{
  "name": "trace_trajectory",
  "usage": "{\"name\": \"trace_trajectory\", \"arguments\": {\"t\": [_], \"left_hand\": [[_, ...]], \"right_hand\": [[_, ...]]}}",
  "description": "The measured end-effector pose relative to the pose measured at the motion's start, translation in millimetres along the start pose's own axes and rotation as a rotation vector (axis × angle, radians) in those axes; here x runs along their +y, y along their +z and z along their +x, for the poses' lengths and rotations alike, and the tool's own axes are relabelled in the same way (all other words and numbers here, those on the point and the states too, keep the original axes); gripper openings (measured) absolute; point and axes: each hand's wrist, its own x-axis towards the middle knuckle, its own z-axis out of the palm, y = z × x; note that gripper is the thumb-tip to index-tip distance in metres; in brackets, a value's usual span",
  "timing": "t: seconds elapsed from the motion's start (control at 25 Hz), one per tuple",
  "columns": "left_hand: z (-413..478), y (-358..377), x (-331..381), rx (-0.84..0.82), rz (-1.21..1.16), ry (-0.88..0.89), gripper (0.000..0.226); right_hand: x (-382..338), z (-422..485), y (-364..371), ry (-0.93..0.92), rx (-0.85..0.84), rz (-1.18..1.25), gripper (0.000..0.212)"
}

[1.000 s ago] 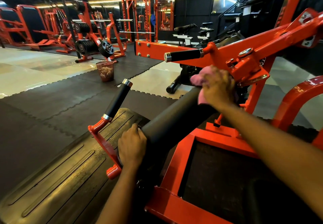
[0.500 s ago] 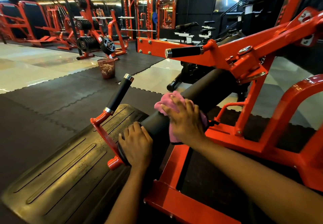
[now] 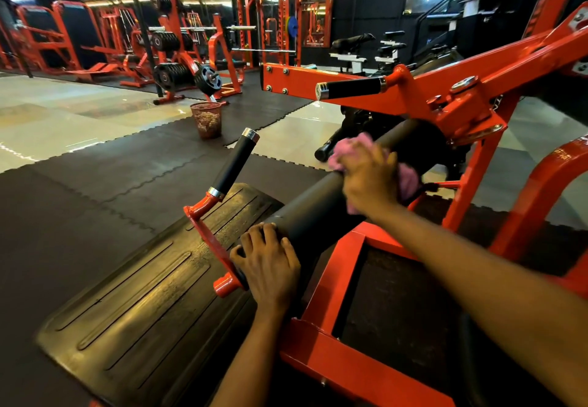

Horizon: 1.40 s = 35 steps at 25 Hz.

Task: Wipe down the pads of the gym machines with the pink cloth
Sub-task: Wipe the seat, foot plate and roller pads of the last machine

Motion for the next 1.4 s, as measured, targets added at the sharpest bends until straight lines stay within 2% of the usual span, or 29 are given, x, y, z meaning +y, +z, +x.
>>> {"name": "trace_trajectory", "arguments": {"t": [0.12,0.2,0.24,0.36,0.44,0.56,0.76,0.84,0.88,0.96,1.0,1.08,1.16,1.28,1.4], "left_hand": [[-13,-5,1,0.017,0.009,0.022,0.036],[-15,-9,-1,0.014,-0.018,0.029,0.037],[-12,-11,-5,0.003,-0.039,0.035,0.036],[-6,-19,-20,0.003,-0.144,0.066,0.026],[0,-25,-28,0.029,-0.27,0.056,0.019],[3,-39,-41,0.074,-0.417,0.01,0.02],[19,-60,-45,0.072,-0.563,-0.006,0.028],[28,-67,-30,0.097,-0.62,-0.07,0.029],[32,-66,-20,0.097,-0.618,-0.092,0.029],[44,-56,7,0.027,-0.54,-0.121,0.037],[51,-48,25,-0.071,-0.445,-0.131,0.049],[64,-32,62,-0.274,-0.116,-0.163,0.068],[68,-22,82,-0.33,0.083,-0.163,0.058],[57,-26,53,-0.218,0.029,-0.123,0.031],[45,-44,-2,-0.184,0.069,-0.236,0.033]], "right_hand": [[-50,-59,9,-0.318,-0.072,-0.015,0.043],[-27,-44,0,-0.381,-0.052,0.008,0.044],[-6,-26,-2,-0.3,-0.016,0.016,0.045],[68,36,-19,0.122,0.024,0.004,0.037],[73,50,-19,0.232,0.014,-0.041,0.031],[10,19,-9,0.108,-0.006,-0.063,0.035],[-115,-80,15,-0.244,-0.119,0.102,0.032],[-131,-86,20,-0.365,-0.216,0.172,0.037],[-120,-72,17,-0.32,-0.258,0.274,0.041],[-68,-35,9,-0.038,-0.141,0.438,0.048],[-34,-21,6,0.123,-0.06,0.412,0.048],[22,-14,9,0.286,-0.083,0.255,0.046],[39,-24,19,0.231,-0.091,0.195,0.046],[40,-29,29,0.149,-0.013,0.225,0.046],[47,-44,34,0.15,0.087,0.292,0.047]]}}
